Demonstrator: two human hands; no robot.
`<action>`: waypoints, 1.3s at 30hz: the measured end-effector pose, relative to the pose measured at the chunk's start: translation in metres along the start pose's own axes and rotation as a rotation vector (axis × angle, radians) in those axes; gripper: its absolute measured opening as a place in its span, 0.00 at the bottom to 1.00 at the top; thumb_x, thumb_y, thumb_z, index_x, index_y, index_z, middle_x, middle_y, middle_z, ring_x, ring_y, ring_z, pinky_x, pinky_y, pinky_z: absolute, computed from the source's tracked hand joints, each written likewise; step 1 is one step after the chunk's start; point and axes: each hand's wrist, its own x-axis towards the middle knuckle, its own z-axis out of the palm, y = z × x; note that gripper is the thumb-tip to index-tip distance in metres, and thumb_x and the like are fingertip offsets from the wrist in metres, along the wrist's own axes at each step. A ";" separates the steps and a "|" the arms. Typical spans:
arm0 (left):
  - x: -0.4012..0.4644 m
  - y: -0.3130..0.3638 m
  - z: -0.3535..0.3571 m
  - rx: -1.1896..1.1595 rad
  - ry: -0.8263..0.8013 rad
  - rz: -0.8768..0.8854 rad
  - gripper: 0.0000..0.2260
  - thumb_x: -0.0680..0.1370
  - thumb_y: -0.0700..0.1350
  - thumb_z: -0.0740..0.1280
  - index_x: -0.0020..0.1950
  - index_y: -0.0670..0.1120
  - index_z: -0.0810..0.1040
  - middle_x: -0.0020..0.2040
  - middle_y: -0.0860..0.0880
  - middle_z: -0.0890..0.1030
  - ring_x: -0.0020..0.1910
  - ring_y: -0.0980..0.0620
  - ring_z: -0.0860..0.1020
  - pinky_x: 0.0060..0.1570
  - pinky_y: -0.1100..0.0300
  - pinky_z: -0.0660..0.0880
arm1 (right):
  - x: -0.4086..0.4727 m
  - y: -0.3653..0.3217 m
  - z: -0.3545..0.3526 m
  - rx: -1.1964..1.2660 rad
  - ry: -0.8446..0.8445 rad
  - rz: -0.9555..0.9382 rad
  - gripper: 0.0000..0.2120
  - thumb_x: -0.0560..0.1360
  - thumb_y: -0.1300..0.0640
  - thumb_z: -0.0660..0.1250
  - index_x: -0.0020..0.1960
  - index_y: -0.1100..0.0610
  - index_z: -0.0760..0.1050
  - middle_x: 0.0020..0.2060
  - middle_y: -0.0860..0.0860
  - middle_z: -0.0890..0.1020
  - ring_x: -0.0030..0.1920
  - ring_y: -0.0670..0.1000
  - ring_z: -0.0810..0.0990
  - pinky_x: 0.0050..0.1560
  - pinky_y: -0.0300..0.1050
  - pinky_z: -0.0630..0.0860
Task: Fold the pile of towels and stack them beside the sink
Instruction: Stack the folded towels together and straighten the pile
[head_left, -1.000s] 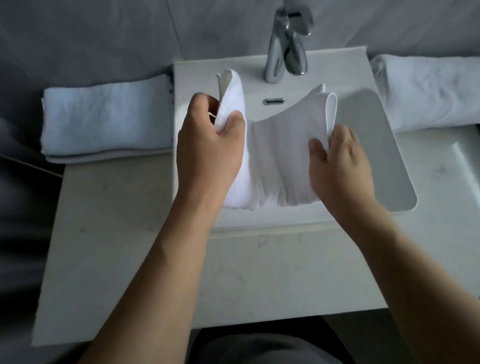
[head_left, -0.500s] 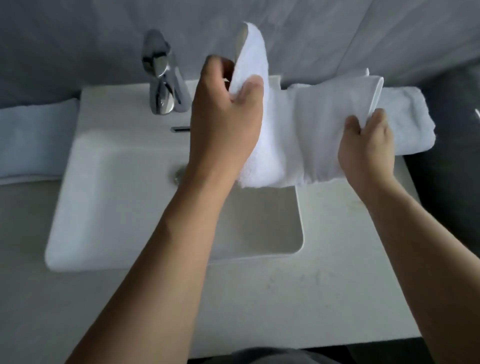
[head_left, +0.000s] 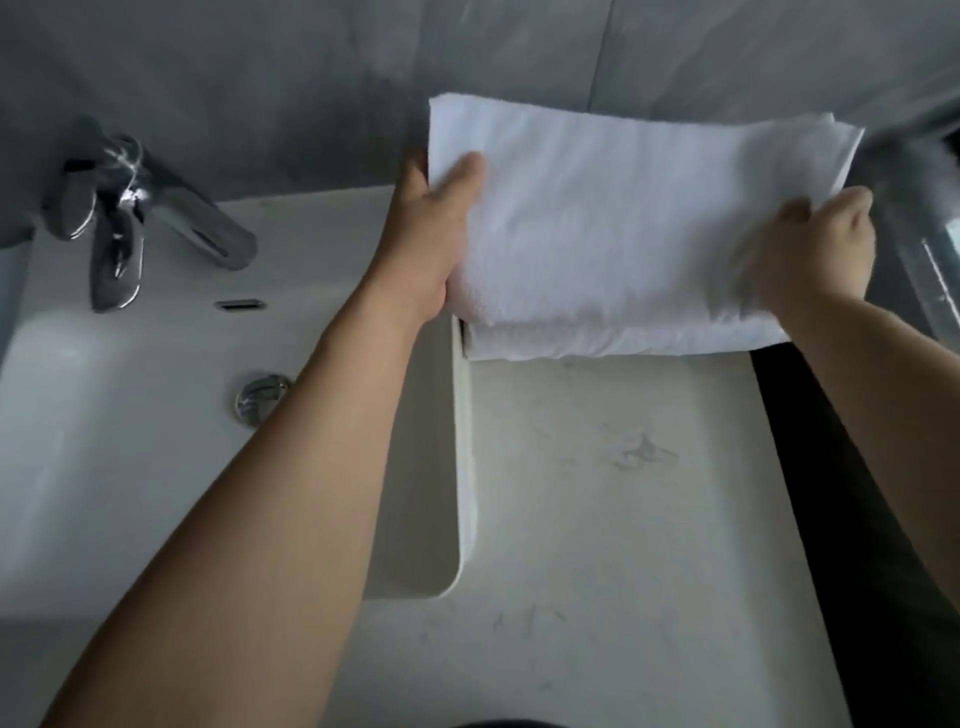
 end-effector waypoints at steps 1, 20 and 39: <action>0.008 -0.010 0.005 0.073 -0.003 -0.024 0.11 0.82 0.46 0.65 0.63 0.50 0.71 0.58 0.52 0.80 0.58 0.52 0.80 0.62 0.50 0.77 | 0.006 0.006 0.001 -0.024 -0.013 -0.011 0.18 0.79 0.53 0.53 0.59 0.66 0.66 0.60 0.65 0.75 0.59 0.66 0.73 0.52 0.52 0.68; 0.025 -0.069 0.050 1.390 0.334 0.332 0.22 0.81 0.50 0.61 0.73 0.45 0.65 0.69 0.41 0.72 0.65 0.37 0.72 0.58 0.46 0.68 | 0.007 0.026 0.037 -0.361 -0.178 -0.484 0.34 0.79 0.46 0.54 0.79 0.59 0.48 0.78 0.59 0.51 0.77 0.60 0.48 0.75 0.56 0.40; -0.026 -0.080 -0.009 1.358 -0.032 0.470 0.27 0.81 0.52 0.57 0.78 0.41 0.62 0.78 0.41 0.62 0.78 0.39 0.58 0.76 0.42 0.49 | -0.092 -0.004 0.034 -0.192 -0.346 -0.636 0.26 0.82 0.49 0.52 0.77 0.59 0.57 0.77 0.58 0.58 0.77 0.58 0.55 0.77 0.55 0.47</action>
